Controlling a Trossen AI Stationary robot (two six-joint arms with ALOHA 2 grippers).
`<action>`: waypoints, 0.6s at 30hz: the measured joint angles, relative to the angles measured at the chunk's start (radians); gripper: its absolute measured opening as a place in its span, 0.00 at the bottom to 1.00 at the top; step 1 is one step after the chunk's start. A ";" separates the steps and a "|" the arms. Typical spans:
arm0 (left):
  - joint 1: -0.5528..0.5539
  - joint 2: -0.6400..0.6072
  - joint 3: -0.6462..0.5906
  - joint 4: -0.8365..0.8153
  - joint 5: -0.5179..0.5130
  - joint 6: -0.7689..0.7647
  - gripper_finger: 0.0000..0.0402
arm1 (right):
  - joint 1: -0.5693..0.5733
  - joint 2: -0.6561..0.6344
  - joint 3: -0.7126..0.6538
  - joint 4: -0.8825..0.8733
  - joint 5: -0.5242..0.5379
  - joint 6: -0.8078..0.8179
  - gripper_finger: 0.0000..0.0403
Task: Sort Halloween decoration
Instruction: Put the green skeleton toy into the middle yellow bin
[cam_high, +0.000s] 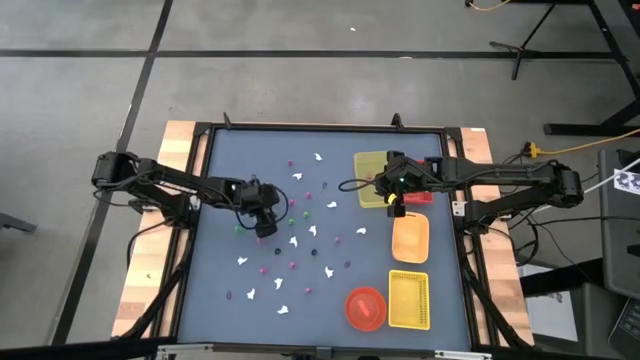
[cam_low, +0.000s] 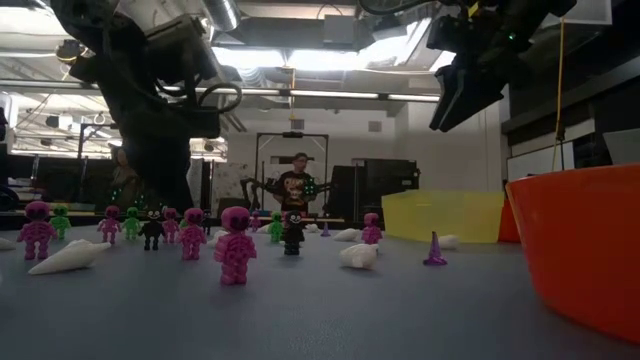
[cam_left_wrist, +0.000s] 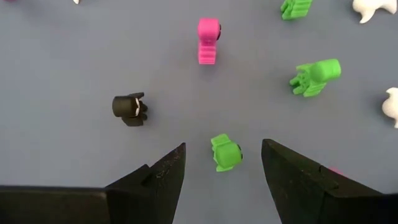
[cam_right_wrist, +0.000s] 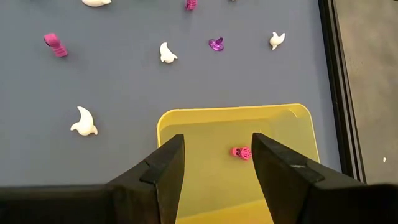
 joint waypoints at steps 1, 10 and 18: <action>0.000 0.000 0.000 0.000 0.000 0.000 0.48 | 0.000 0.000 0.000 0.000 0.000 0.000 0.46; 0.000 0.000 0.000 0.000 -0.003 0.000 0.48 | 0.000 0.000 0.000 0.000 0.000 0.000 0.46; 0.000 0.000 0.000 0.000 -0.003 0.000 0.44 | 0.000 0.000 0.000 0.000 0.000 0.000 0.46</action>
